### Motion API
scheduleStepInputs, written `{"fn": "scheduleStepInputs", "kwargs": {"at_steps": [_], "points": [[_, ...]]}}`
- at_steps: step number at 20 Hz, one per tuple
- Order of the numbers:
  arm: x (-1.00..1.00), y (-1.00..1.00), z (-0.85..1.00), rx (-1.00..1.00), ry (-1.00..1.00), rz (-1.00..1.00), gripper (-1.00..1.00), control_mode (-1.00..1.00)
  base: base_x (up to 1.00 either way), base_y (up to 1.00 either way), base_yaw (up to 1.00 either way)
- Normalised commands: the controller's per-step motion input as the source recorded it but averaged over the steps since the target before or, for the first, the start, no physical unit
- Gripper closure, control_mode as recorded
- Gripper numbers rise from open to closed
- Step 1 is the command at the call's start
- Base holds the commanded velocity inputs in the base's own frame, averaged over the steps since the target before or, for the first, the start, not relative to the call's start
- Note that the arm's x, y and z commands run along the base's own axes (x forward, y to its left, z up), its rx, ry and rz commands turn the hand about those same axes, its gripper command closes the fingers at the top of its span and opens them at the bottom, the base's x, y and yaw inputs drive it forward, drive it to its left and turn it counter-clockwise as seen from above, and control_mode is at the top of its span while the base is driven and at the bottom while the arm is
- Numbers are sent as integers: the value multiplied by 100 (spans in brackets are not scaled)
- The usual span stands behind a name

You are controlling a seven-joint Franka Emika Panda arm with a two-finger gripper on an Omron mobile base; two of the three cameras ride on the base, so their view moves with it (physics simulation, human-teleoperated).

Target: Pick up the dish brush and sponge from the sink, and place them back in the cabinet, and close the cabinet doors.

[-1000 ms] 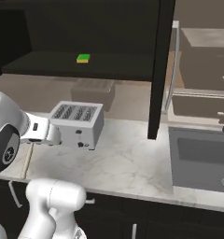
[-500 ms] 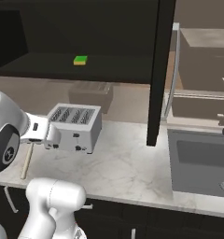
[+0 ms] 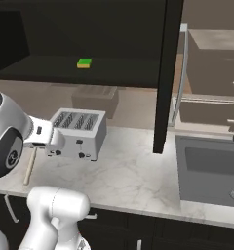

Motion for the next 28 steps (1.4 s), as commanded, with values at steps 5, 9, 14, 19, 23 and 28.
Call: {"fn": "scheduleStepInputs", "kwargs": {"at_steps": [5,9,14,19,23,28], "points": [[43,0,0,0,0,0,100,-100,0,0,0],[38,2,8,0,-1,0,100,-100,0,0,0],[25,0,5,0,-1,0,100,-100,0,0,0],[6,0,18,0,-2,0,100,-100,0,0,0],[1,0,28,0,-3,0,100,-100,0,0,0],[3,0,33,0,-6,0,100,-100,0,0,0]]}}
